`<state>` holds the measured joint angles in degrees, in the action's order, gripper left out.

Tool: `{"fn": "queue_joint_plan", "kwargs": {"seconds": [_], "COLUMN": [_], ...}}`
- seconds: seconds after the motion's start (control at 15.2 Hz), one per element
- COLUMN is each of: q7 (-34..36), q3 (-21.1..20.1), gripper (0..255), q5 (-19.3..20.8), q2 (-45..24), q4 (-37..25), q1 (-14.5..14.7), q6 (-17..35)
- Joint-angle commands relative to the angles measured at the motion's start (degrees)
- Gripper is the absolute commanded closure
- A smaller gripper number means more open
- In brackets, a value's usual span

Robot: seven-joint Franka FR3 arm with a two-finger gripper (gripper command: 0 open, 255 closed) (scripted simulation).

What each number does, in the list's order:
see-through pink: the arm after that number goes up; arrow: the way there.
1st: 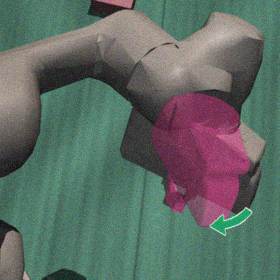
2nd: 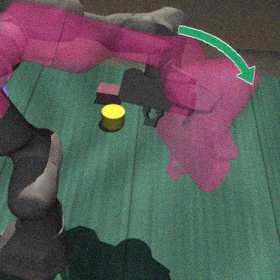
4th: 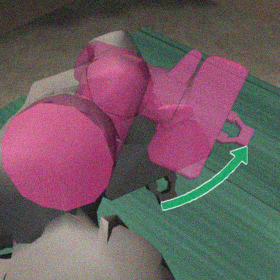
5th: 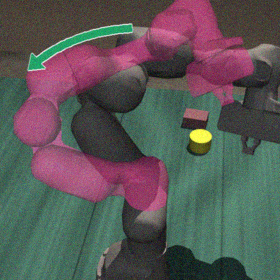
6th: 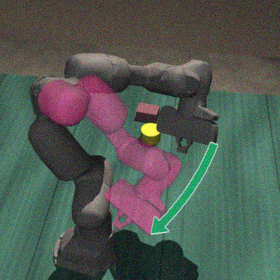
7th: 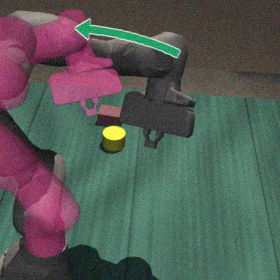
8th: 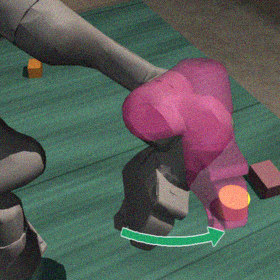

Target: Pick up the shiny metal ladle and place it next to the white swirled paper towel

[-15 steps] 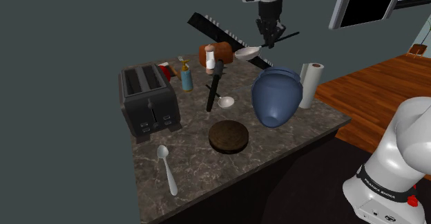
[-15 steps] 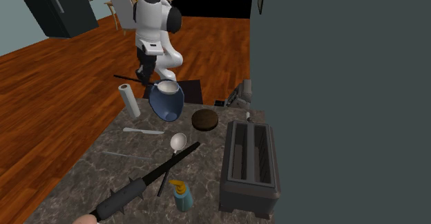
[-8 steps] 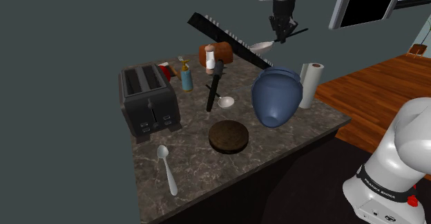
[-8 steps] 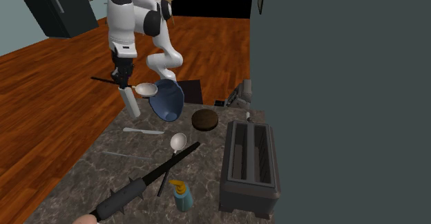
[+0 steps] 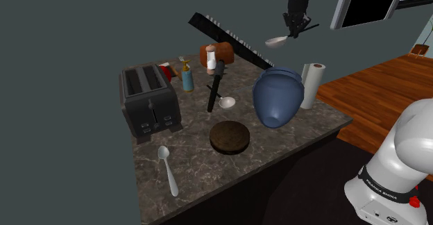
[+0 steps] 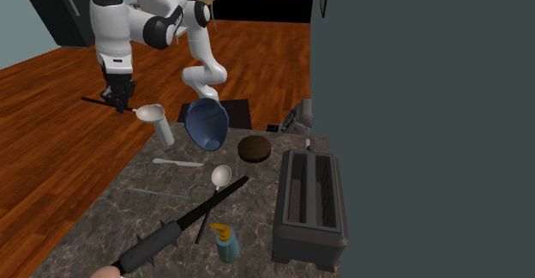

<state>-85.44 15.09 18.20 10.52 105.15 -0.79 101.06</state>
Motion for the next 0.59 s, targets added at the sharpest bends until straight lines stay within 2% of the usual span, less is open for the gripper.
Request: {"fn": "queue_joint_plan", "kwargs": {"seconds": [0.0, 0.53], "q7": [-1.3, 0.3], "q3": [0.9, 1.2], "gripper": [255, 255], "q5": [0.0, 0.6], "q2": [-0.5, -0.1], "q4": [0.2, 6.7], "q1": [-0.6, -0.8], "q6": [1.1, 7.0]}}
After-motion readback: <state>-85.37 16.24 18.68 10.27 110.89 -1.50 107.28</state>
